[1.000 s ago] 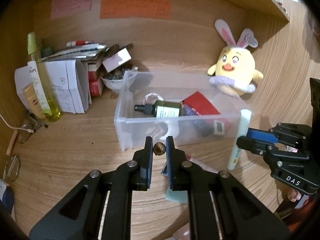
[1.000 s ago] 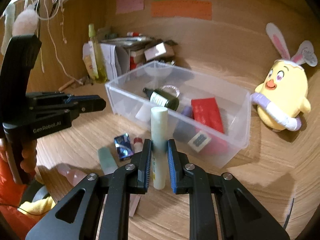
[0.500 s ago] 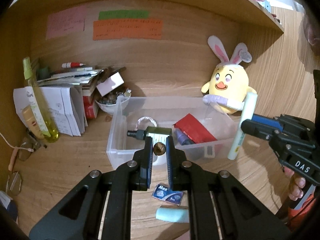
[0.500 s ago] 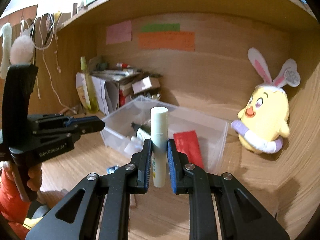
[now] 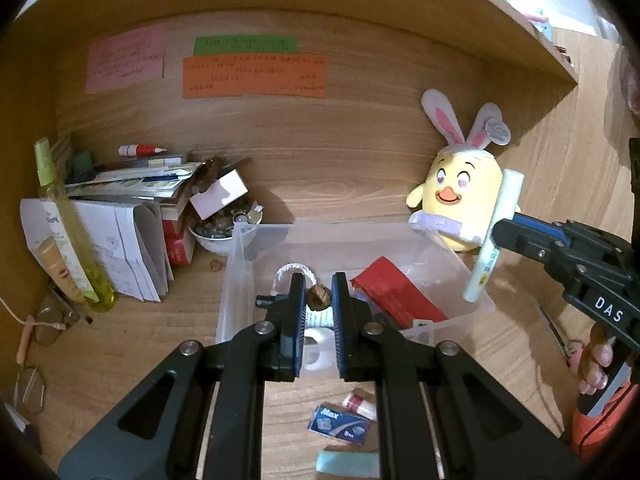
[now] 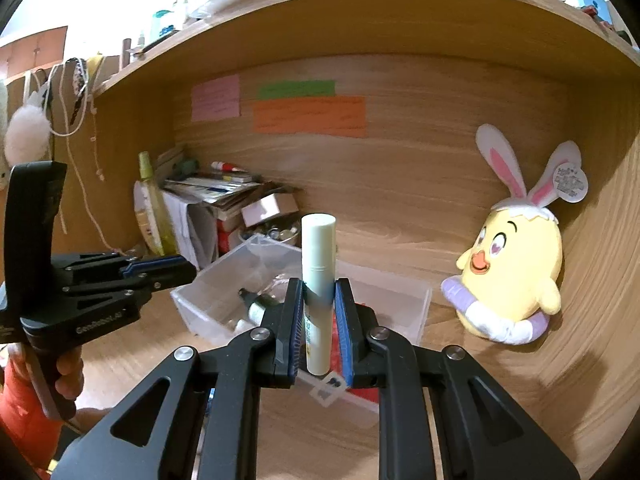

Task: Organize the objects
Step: 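Carry the marker and bead into the clear box and open both tools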

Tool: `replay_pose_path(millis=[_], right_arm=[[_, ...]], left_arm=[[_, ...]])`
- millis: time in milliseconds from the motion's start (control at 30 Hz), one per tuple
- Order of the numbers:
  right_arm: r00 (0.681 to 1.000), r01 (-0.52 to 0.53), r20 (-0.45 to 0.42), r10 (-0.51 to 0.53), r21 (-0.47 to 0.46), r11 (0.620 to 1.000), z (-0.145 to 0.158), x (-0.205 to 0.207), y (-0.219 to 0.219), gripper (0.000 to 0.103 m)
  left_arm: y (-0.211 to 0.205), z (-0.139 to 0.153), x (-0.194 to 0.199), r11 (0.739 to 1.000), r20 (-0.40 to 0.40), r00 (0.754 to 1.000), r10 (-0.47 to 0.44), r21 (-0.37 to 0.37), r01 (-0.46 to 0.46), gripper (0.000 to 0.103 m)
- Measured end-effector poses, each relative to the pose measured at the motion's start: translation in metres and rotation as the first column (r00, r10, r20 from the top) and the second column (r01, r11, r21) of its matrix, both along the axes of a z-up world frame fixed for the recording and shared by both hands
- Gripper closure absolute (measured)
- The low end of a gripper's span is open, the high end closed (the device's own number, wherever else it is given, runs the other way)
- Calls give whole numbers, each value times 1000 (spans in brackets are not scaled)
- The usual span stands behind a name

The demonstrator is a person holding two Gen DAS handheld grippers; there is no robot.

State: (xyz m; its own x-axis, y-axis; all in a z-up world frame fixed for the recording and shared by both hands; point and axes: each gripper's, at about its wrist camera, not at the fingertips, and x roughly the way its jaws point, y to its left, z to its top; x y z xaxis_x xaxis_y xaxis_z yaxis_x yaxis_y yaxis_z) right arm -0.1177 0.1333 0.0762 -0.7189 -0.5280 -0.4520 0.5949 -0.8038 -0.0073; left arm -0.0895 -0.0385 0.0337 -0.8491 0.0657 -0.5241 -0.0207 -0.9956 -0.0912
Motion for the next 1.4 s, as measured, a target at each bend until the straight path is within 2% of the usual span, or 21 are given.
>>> replay_pose_path(millis=[400,767,1133,1233,1300,1400], right_arm=[[995,84,53,-89,92,992,-28,-34,2,89],[992,82,79,-100,211,974,-60,-51,-22,89],[988,0,153,-29,184,983,-72,-55,-40,85],[987,-10,162,-20,180,984,-72,-54,-43,85],[982,-42,191,10,165,985,-74,-54,-45,81],[979,-64,201,31,163,985,-76,-51,-48,67]], left_arm=[[-19,-26,-31,999,85,996,29,21,-31,91],[-25,-48,-47,999,151,988,33,32,-39,91],[-22,-56,-50,998,184,983,-7,63,-5,91],[-20,-56,-49,998,181,983,-11,59,0,83],[-20,-55,-48,998,176,984,-11,58,1,78],[-19,-53,-45,998,170,985,-9,55,0,72]])
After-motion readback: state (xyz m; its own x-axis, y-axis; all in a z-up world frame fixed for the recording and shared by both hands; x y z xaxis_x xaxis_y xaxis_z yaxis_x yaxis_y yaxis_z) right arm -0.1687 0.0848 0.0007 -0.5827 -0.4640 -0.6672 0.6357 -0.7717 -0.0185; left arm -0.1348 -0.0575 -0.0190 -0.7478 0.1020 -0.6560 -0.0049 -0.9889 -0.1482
